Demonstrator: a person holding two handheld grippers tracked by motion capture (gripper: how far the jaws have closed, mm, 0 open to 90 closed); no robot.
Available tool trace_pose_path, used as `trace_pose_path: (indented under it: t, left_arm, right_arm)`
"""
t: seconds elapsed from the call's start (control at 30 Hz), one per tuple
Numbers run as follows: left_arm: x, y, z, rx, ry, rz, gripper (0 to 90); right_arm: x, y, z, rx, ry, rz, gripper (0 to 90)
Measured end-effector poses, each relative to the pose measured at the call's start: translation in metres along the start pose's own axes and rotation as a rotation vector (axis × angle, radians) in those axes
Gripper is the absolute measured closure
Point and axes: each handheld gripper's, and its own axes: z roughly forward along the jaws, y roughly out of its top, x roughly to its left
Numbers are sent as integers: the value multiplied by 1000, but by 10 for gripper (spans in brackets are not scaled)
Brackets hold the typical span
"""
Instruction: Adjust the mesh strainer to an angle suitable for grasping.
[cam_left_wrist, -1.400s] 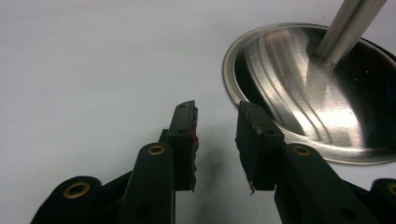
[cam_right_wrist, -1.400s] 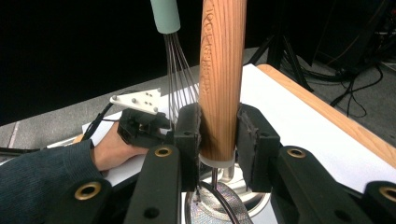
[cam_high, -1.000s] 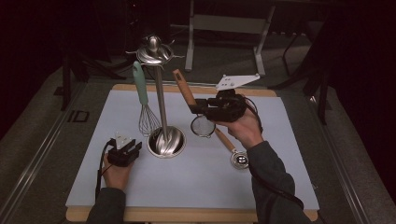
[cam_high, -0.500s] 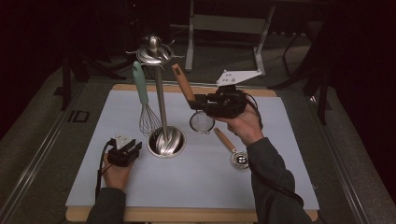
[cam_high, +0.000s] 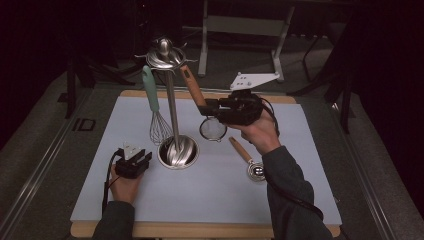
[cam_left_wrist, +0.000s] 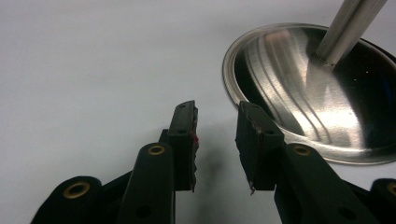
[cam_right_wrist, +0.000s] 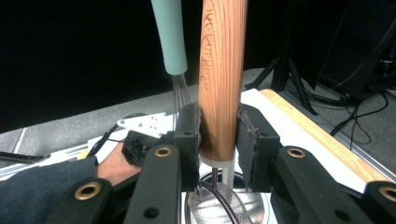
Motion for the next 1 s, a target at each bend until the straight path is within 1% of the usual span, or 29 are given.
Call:
trace_pose_path:
  t: [0.4,0.73,1.0]
  left_arm:
    - [0,0,0,-2,1,-2,682]
    - [0,0,0,-2,-1,0,682]
    - [0,0,0,-3,0,-1,682]
  right_arm:
    - [1,-1,0,-18,16,1,709]
    - [5,-1,0,-31,42,-17,709]
    - [9,-2,1,-50,69,-15,709]
